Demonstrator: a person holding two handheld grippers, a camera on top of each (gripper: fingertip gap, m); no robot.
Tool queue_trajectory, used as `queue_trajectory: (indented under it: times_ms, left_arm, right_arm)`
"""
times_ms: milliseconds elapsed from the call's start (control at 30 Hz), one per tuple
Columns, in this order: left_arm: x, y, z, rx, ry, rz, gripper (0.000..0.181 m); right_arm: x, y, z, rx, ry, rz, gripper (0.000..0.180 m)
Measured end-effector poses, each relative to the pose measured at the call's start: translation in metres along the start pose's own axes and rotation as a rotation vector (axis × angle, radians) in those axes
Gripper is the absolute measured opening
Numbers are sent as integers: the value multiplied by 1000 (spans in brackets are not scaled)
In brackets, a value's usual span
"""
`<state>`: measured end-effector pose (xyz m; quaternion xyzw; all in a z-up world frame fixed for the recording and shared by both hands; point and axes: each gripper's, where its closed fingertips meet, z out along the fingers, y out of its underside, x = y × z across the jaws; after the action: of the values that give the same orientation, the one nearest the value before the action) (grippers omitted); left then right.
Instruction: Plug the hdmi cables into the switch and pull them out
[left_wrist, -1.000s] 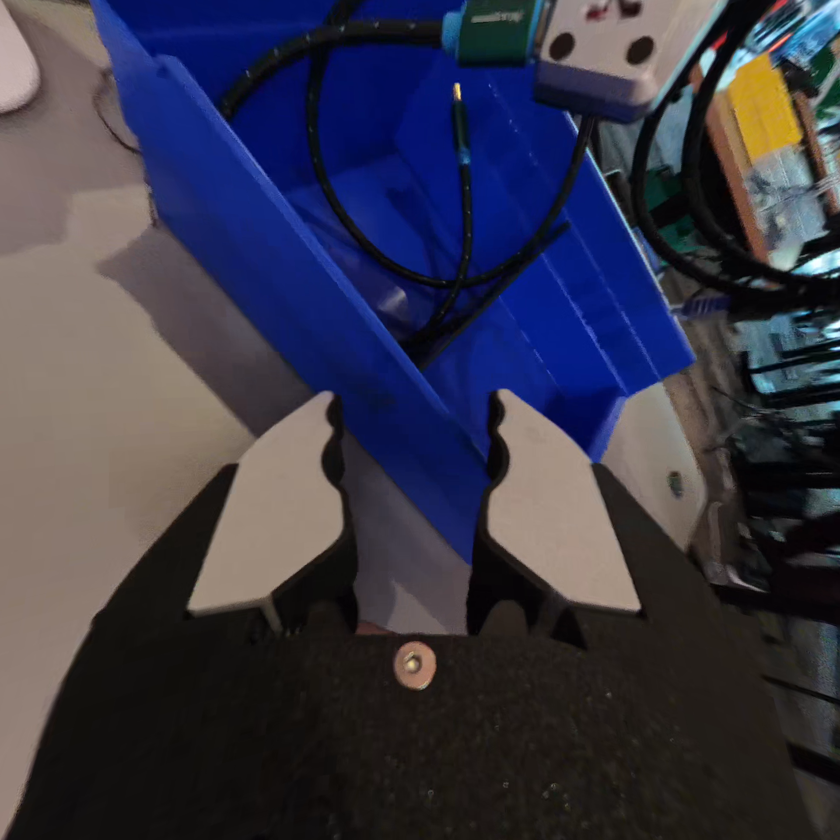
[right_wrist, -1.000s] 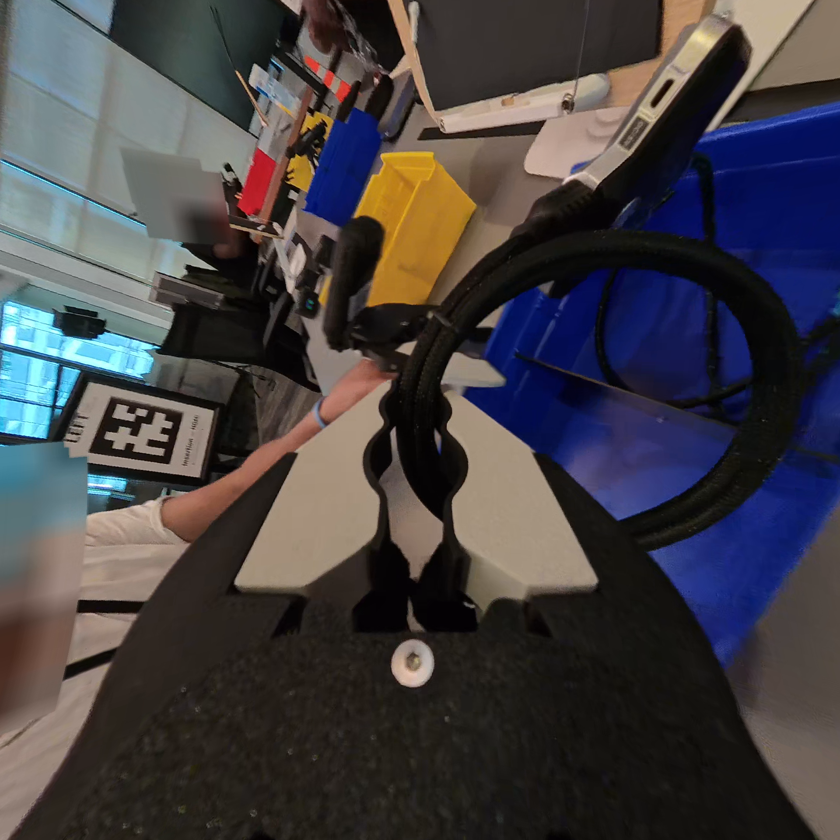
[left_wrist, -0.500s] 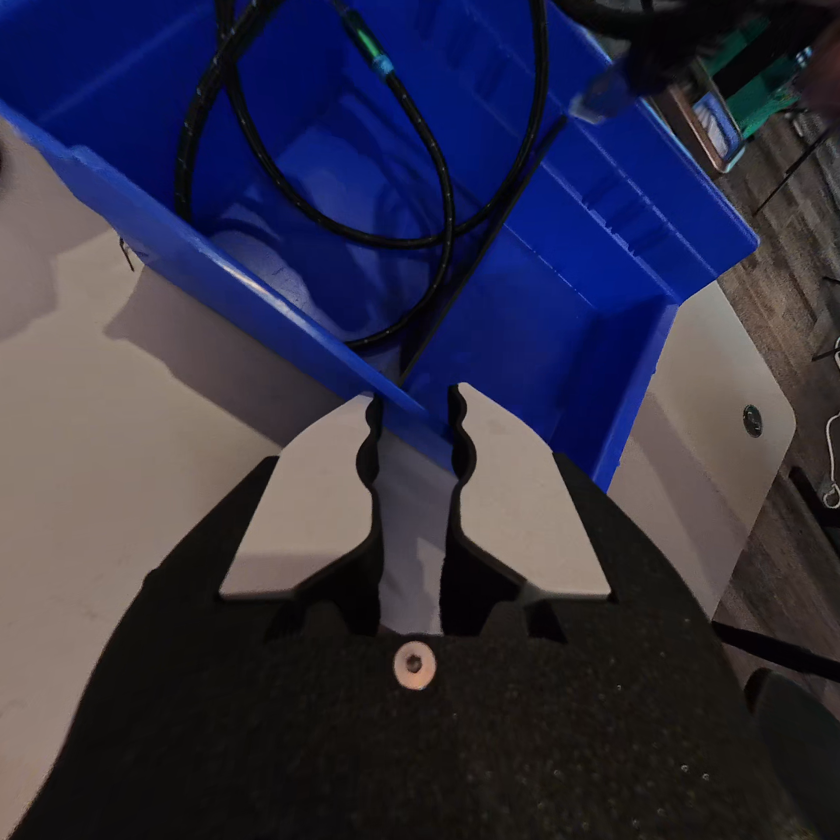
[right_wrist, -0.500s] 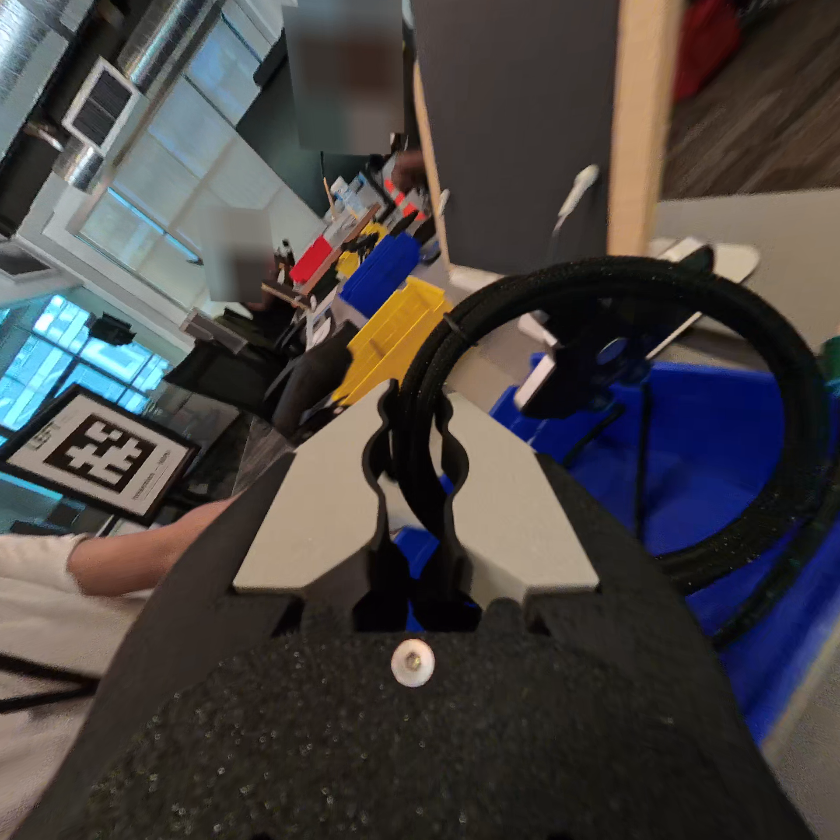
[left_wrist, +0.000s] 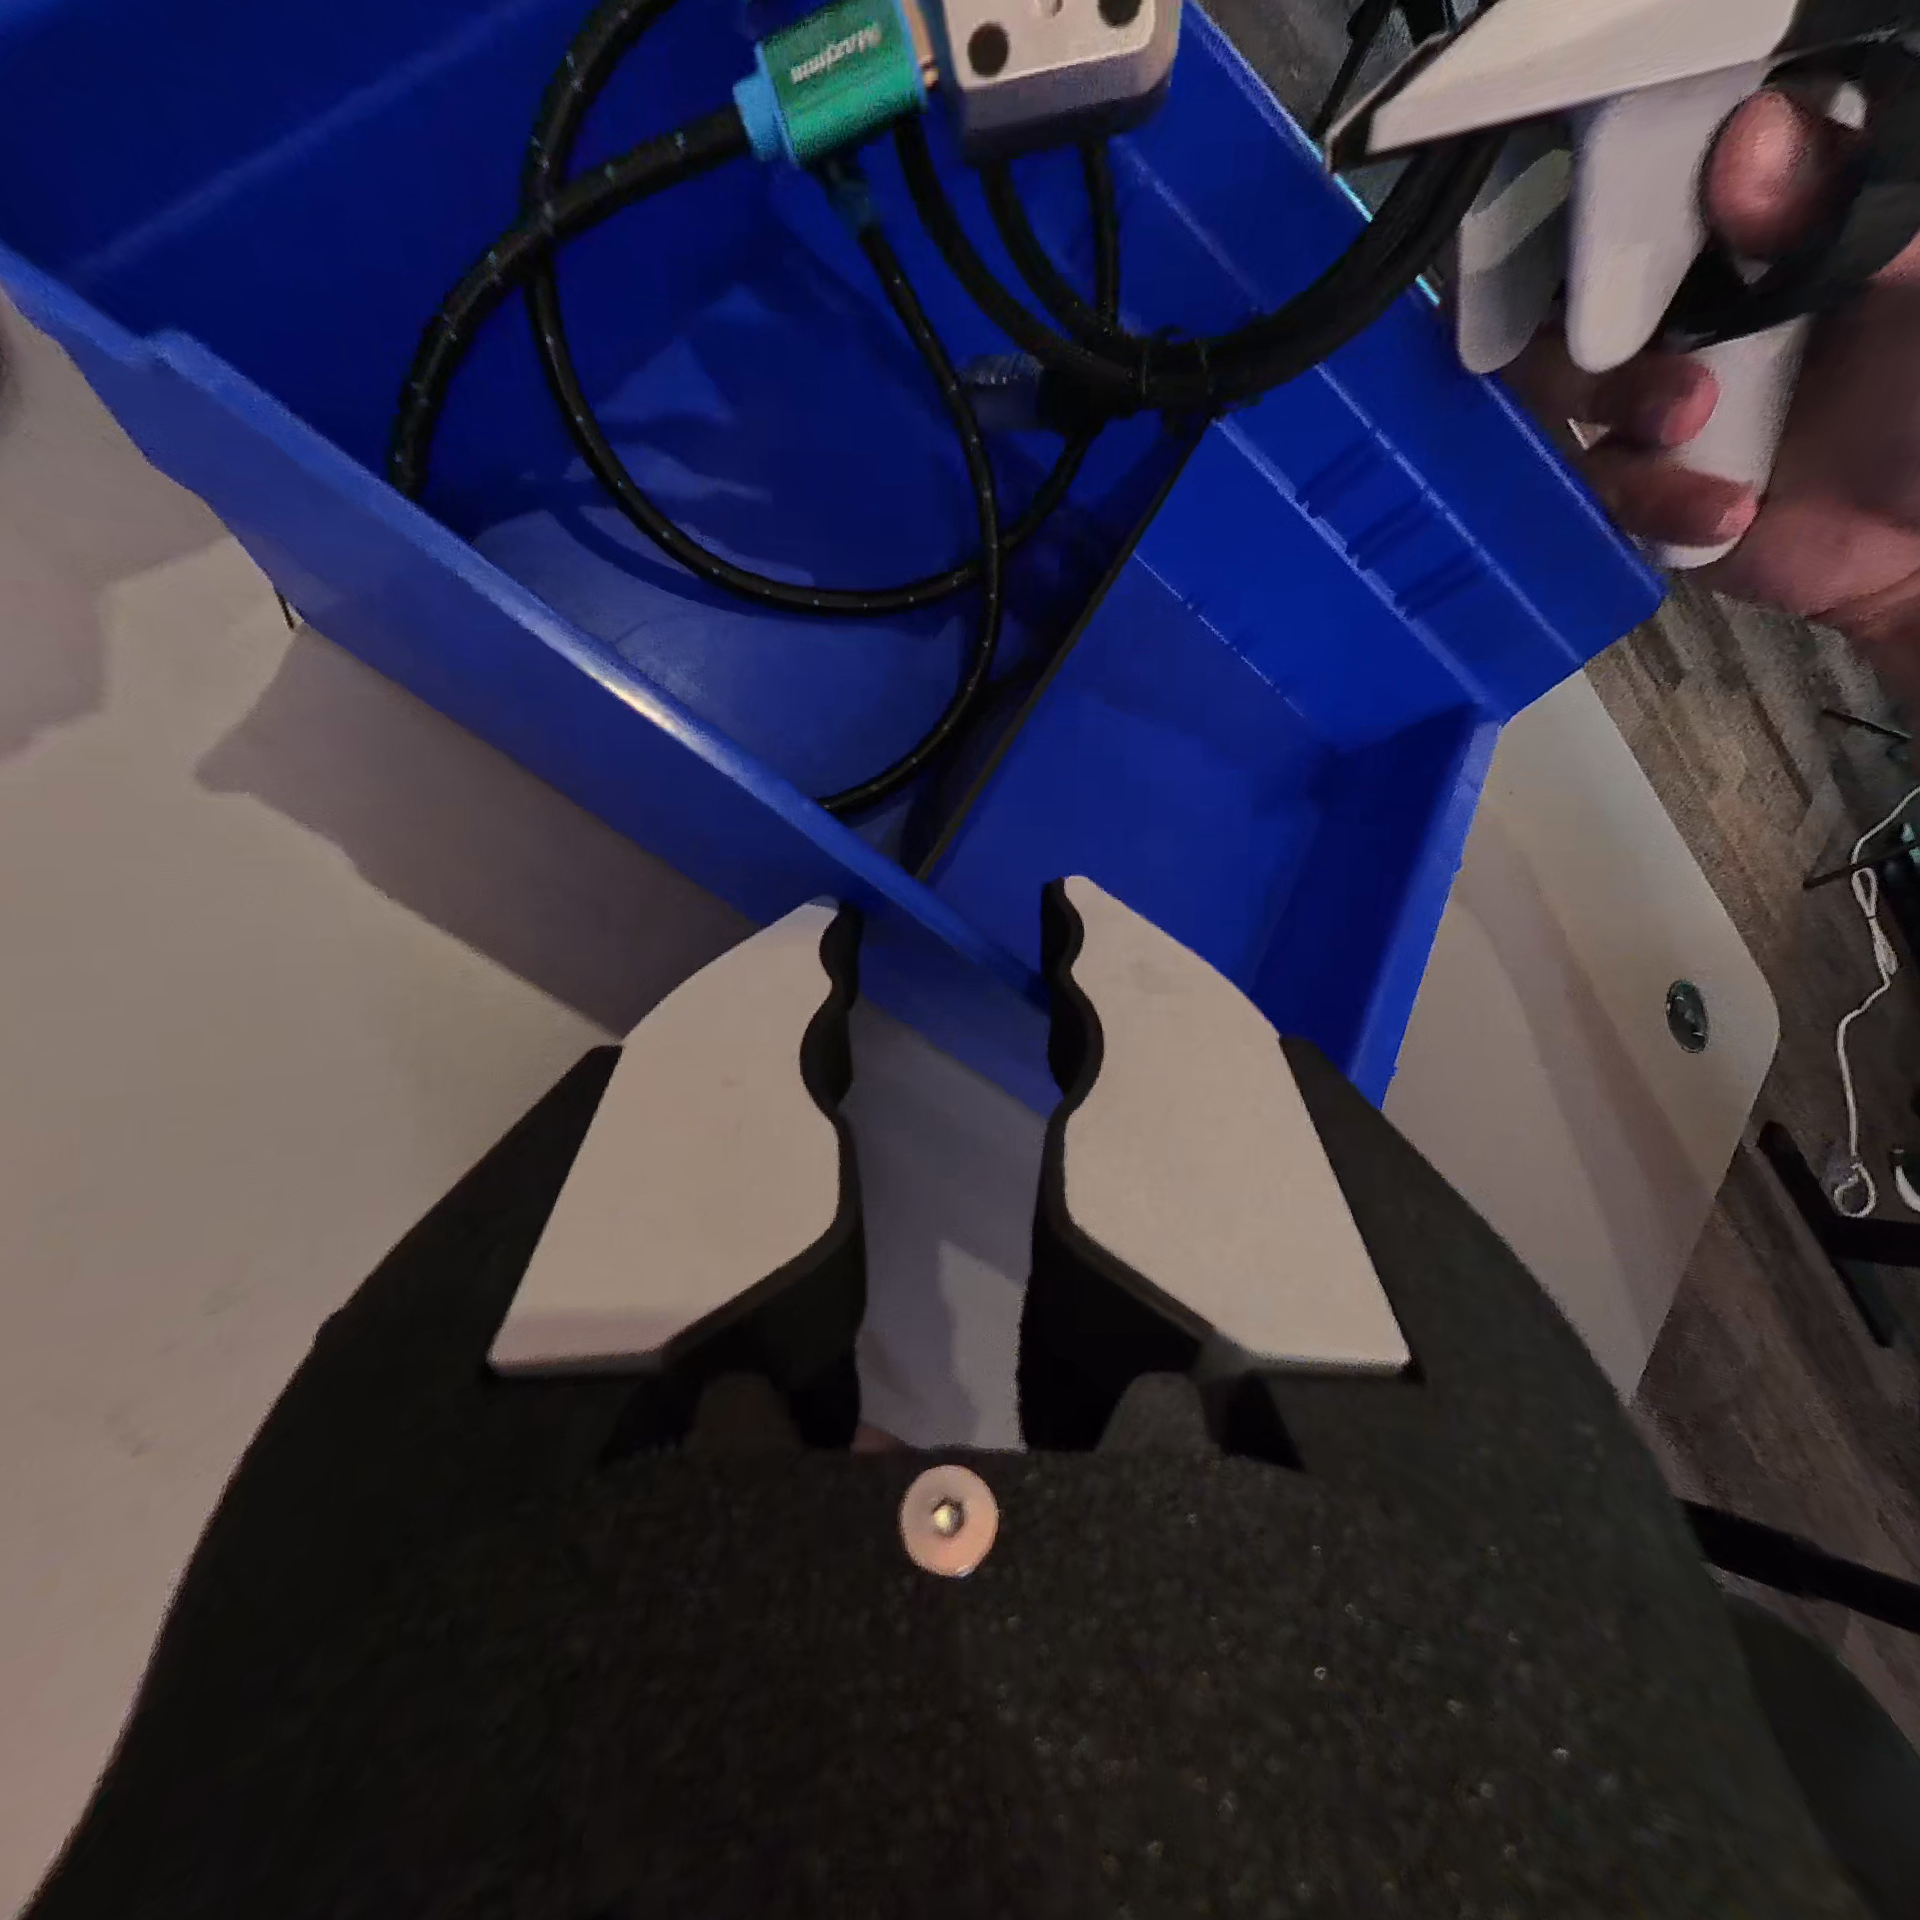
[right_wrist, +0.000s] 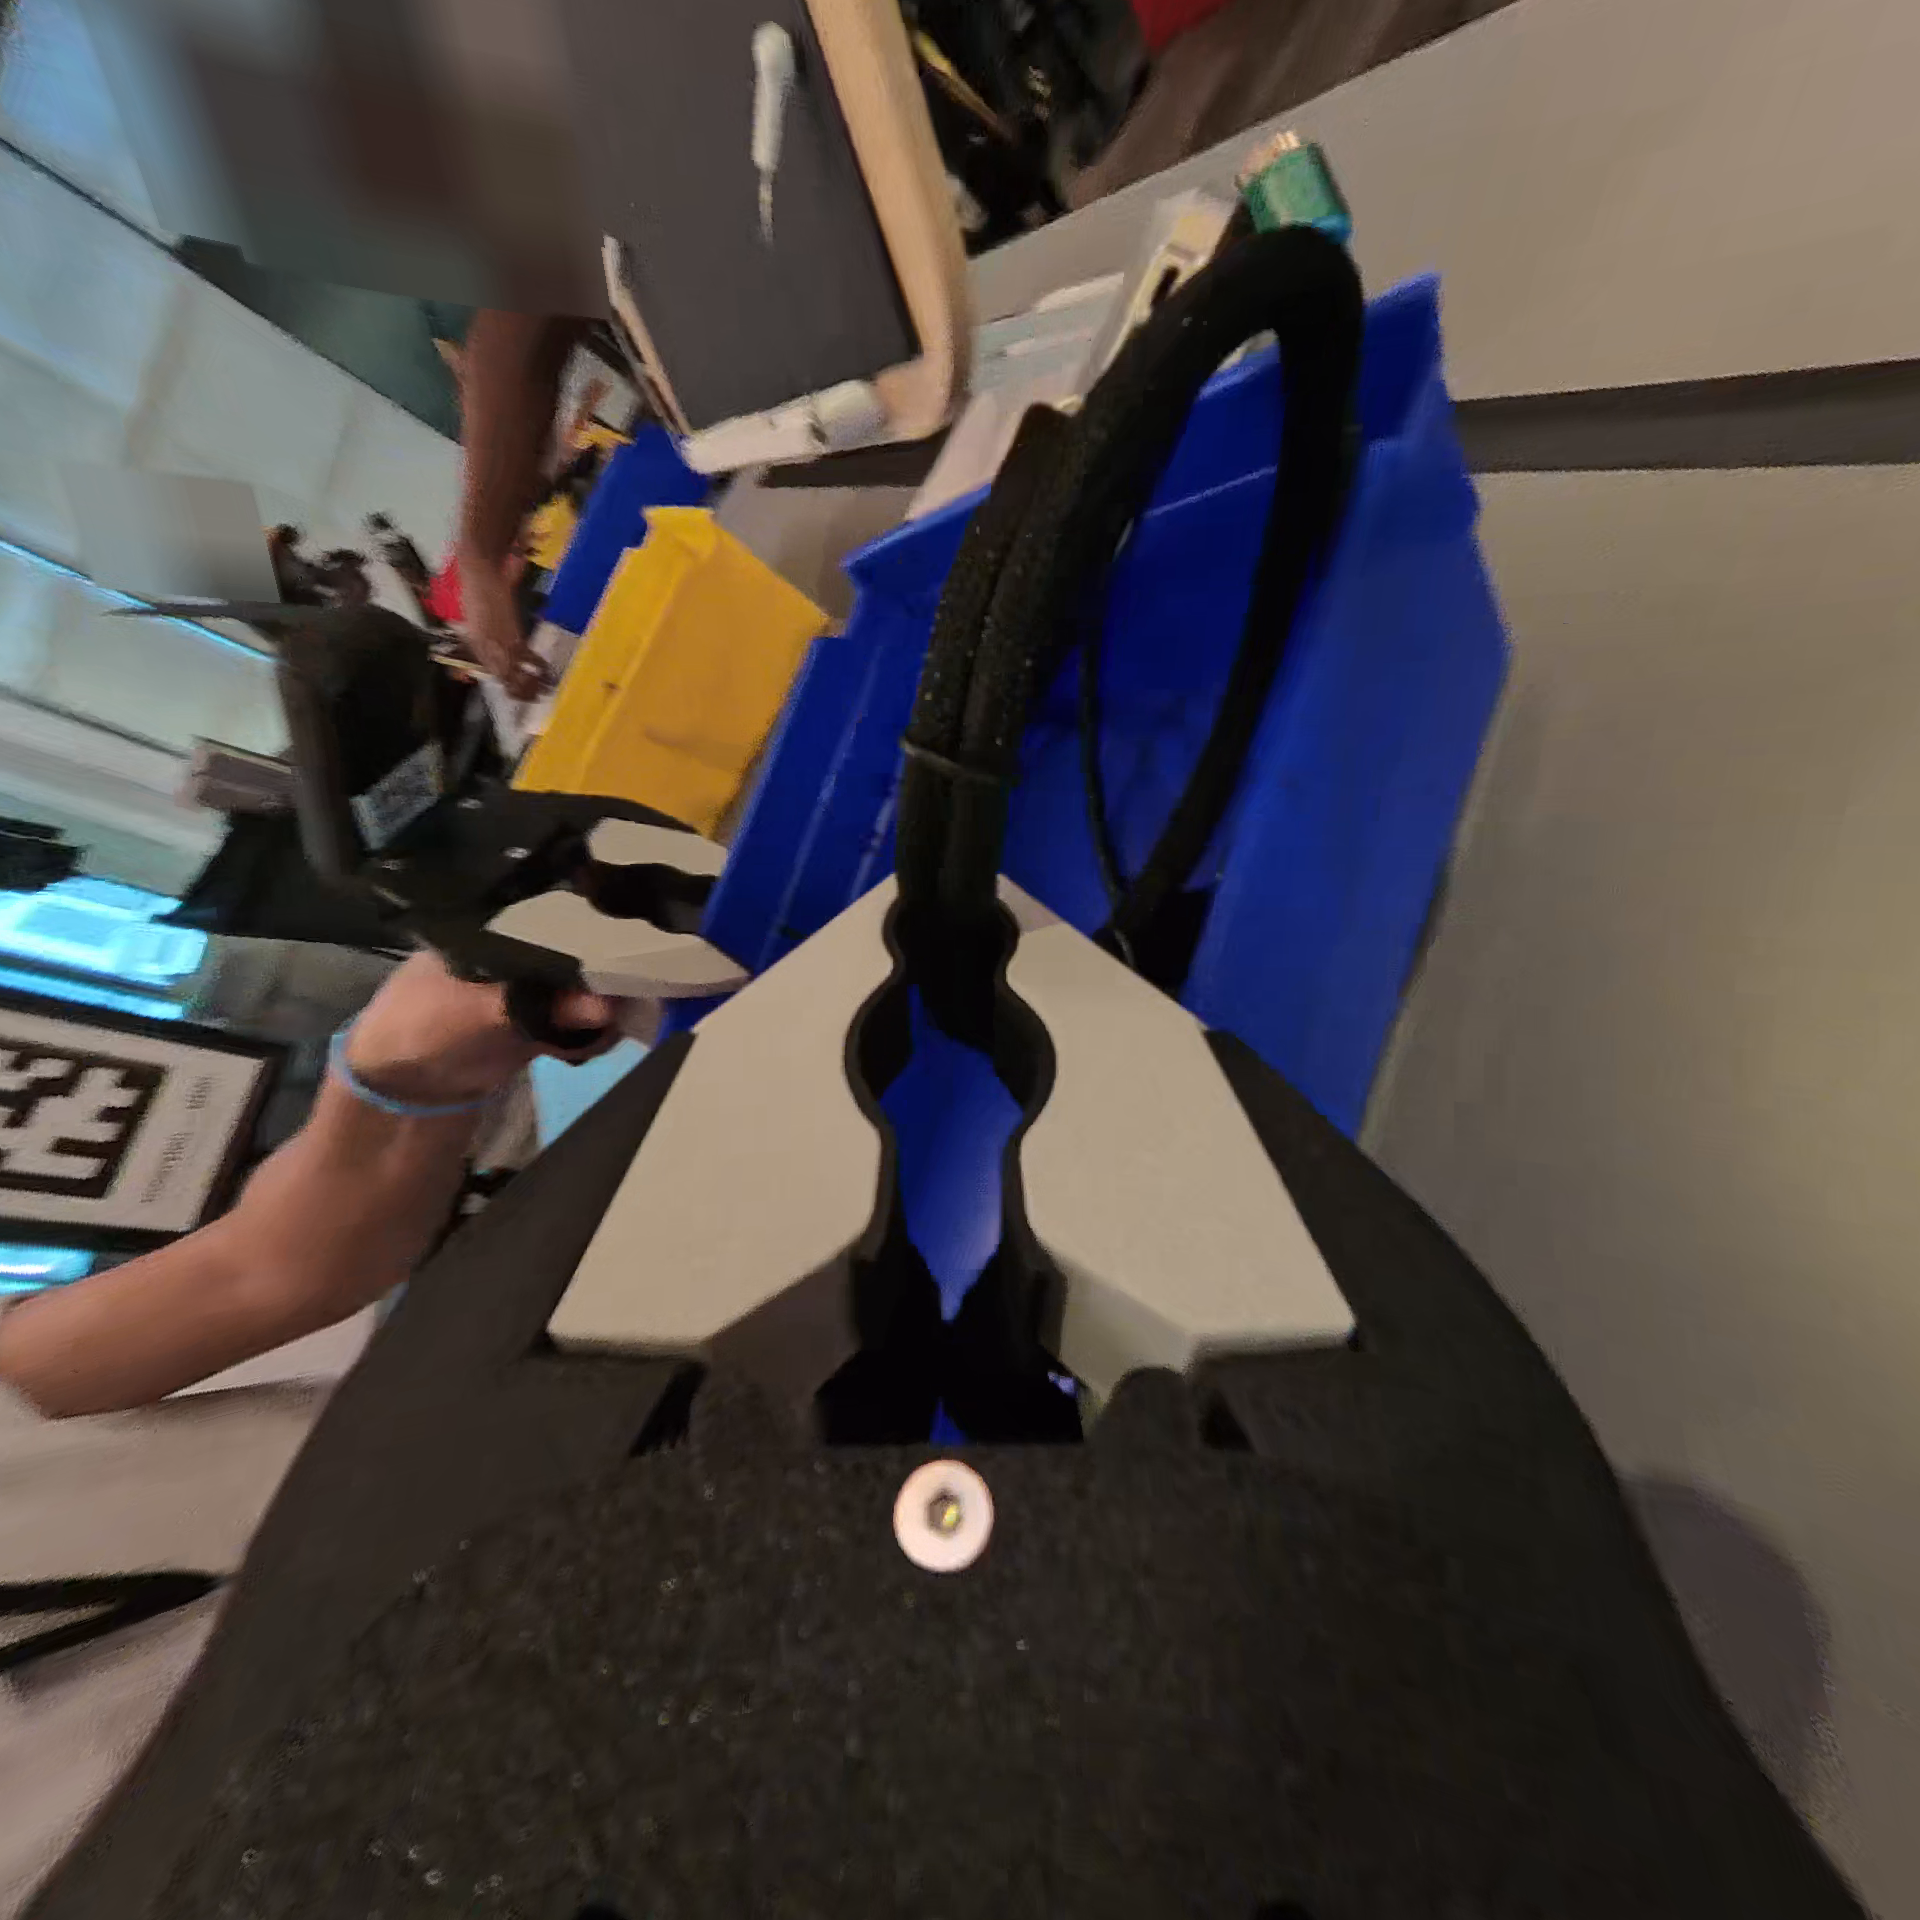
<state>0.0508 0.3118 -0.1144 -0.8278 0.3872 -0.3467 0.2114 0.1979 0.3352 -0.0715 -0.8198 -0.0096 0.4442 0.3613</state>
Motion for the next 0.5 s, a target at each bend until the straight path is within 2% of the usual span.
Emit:
queue_trajectory:
  times_ms: [167,367,500]
  left_arm:
    - [12,0,8,-6,30,22,34]
    - [53,-2,34,-46,85,90,34]
    - [62,-15,55,-103,95,119,36]
  right_arm:
    - [7,24,-10,-138,272,-39,7]
    - [23,47,-66,-132,520,34,9]
    - [62,43,-95,-158,839,-37,12]
